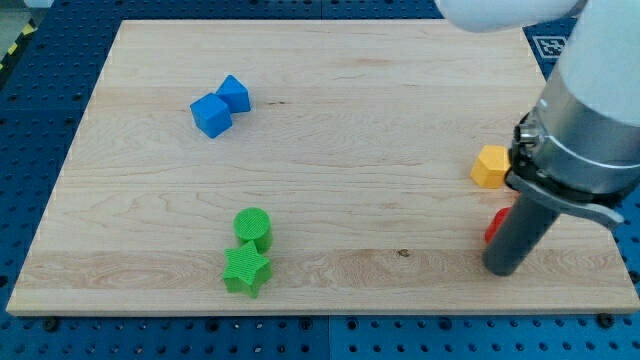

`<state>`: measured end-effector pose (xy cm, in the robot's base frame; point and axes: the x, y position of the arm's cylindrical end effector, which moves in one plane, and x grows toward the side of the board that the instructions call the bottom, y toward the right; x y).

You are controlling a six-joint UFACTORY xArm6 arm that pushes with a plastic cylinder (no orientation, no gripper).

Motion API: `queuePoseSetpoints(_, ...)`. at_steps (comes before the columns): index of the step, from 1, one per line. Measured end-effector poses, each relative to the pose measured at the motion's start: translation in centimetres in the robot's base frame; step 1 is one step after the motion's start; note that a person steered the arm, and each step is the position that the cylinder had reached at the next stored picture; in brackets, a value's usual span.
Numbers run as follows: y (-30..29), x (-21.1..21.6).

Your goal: Slide the red circle along with the yellow hexagon to the center right

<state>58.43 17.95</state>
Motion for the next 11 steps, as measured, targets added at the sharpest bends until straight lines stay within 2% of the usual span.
queuePoseSetpoints(1, 1.1, 0.0)
queuePoseSetpoints(5, 1.7, -6.9)
queuePoseSetpoints(7, -1.0, -13.3)
queuePoseSetpoints(8, -1.8, -15.0)
queuePoseSetpoints(11, 2.0, -15.8)
